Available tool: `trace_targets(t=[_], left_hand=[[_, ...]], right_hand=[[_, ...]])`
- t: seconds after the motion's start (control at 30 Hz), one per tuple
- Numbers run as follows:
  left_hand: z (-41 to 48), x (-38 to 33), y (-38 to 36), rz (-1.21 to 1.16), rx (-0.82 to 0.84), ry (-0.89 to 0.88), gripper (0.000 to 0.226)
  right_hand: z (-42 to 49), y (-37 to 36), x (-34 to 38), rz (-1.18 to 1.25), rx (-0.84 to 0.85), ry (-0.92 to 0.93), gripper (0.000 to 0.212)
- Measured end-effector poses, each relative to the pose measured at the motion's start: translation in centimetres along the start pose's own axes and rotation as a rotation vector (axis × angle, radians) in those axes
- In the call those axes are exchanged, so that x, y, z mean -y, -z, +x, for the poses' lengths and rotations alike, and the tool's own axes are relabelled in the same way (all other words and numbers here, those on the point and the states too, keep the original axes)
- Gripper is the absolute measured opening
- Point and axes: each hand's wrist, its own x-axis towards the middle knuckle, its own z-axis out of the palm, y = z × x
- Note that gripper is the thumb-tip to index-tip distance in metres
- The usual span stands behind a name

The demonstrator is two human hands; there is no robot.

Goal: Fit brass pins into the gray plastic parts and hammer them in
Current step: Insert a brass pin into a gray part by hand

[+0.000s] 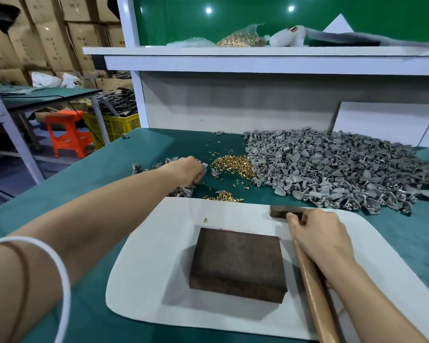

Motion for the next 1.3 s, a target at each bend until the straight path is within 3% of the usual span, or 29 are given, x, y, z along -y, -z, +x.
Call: trace_targets(t=[0.27,0.43,0.53,0.6,0.7,0.83,1.03,1.2,1.3], left_hand=[[-0.6,-0.2,2.0,-0.192,-0.178,0.019,0.007],[-5.6,-3.5,2.0,-0.813,-0.389,-0.018,0.009],[-10.4,-7.8,-0.2,-1.087,-0.49,-0.202,0.013],[-12.3,-10.3,-1.5,-1.073,-0.484,-0.284,0.014],[-12.9,-11.5,-2.3,-1.012,-0.522,-0.286,0.016],[-13.2,-11.2,-2.7,-1.07,-0.567,-0.277,0.019],[-13.2,-11.0,-3.0,-1.174,-0.615,-0.2,0.019],[-13.1,-10.8,-3.0,-1.413,-0.701,-0.162,0.023],[-13.1,-10.8,-2.9,-1.437,-0.675,-0.222,0.032]], right_hand=[[-0.1,0.2,-0.1,0.033,0.03,-0.024,0.037],[-0.4,0.9,0.4,0.077,-0.06,0.003,0.027],[-2.3,2.0,1.8,0.389,-0.223,0.302,0.019],[-4.2,2.6,3.6,0.643,-0.16,0.491,0.015],[-5.8,2.3,4.9,0.614,-0.088,0.608,0.027],[-5.4,2.3,4.3,0.602,-0.155,0.641,0.027],[-5.2,2.0,4.3,0.571,-0.1,0.705,0.008],[-5.3,2.0,4.4,0.396,-0.024,0.79,0.008],[-5.4,2.1,4.2,0.545,0.069,0.712,0.011]])
